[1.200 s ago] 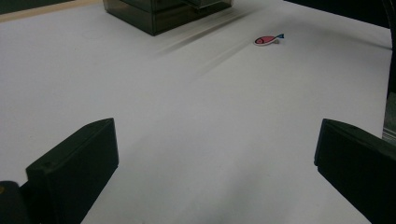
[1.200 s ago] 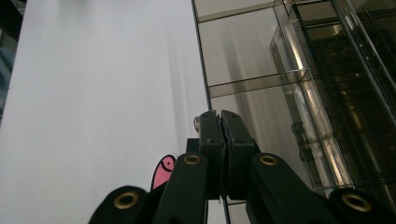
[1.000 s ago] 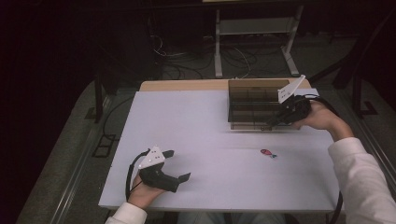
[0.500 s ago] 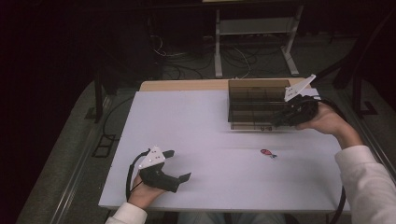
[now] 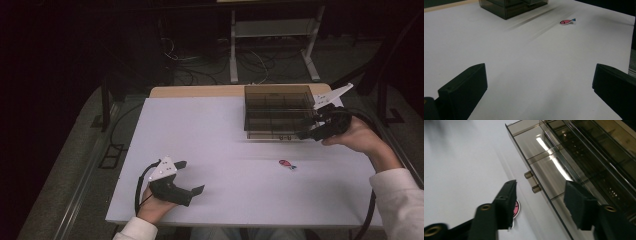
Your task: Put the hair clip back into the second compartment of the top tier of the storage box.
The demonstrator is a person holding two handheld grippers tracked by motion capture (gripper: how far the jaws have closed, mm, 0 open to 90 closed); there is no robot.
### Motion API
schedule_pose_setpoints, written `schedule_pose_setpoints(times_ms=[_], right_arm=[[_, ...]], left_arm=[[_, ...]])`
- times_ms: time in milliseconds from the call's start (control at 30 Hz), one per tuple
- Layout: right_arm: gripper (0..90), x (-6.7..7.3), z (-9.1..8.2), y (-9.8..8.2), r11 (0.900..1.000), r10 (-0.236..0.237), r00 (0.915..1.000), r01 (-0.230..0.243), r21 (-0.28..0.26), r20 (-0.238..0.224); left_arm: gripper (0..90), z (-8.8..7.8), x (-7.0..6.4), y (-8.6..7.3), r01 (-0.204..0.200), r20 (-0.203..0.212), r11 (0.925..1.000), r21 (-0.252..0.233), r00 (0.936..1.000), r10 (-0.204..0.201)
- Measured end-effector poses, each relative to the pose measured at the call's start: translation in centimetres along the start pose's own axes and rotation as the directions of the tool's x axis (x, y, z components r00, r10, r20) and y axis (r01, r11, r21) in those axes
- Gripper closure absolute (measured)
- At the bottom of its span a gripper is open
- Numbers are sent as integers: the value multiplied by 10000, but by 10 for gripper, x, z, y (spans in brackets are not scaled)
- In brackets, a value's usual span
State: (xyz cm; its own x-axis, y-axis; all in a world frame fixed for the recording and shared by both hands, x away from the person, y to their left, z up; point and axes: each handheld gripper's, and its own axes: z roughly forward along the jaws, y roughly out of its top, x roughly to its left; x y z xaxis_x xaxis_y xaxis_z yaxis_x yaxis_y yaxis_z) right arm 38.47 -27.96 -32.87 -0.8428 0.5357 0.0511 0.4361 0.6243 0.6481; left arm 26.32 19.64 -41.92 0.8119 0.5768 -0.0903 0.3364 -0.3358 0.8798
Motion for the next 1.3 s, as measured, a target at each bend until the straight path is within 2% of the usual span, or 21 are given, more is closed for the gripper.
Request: schedule_pose_setpoints(times_ms=[167, 400, 600, 700, 1033, 1133, 1300], right_arm=[[295, 7, -4, -2, 9994, 320, 9995, -319, -96, 19], [147, 21, -4, -4, 9993, 383, 9992, -383, -27, 127], [121, 30, -3, -12, 9983, 443, 9989, -438, -379, 123], [118, 35, -2, -18, 9966, 616, 9981, -613, -550, 37], [65, 49, 0, -33, 9901, 853, 9962, -829, -1136, 172], [16, 53, 4, -37, 9909, 940, 9953, -911, -996, 249], [9, 57, 6, -40, 9903, 988, 9948, -959, -1003, 236]], left_arm=[[0, 0, 0, 0, 19, -3, 10000, -23, 10000, -19], [0, -1, -1, 0, -13, 2, 10000, -32, 10000, 13], [0, -1, -1, 0, -10, -3, 10000, -37, 10000, 10], [0, 0, -1, 0, -19, -2, 10000, -28, 10000, 19], [0, -1, -1, 0, 23, -37, 10000, -56, 10000, -23], [0, -1, -1, 0, -19, -29, 10000, -41, 10000, 19], [0, -1, -1, 0, -22, -39, 10000, -38, 10000, 22]])
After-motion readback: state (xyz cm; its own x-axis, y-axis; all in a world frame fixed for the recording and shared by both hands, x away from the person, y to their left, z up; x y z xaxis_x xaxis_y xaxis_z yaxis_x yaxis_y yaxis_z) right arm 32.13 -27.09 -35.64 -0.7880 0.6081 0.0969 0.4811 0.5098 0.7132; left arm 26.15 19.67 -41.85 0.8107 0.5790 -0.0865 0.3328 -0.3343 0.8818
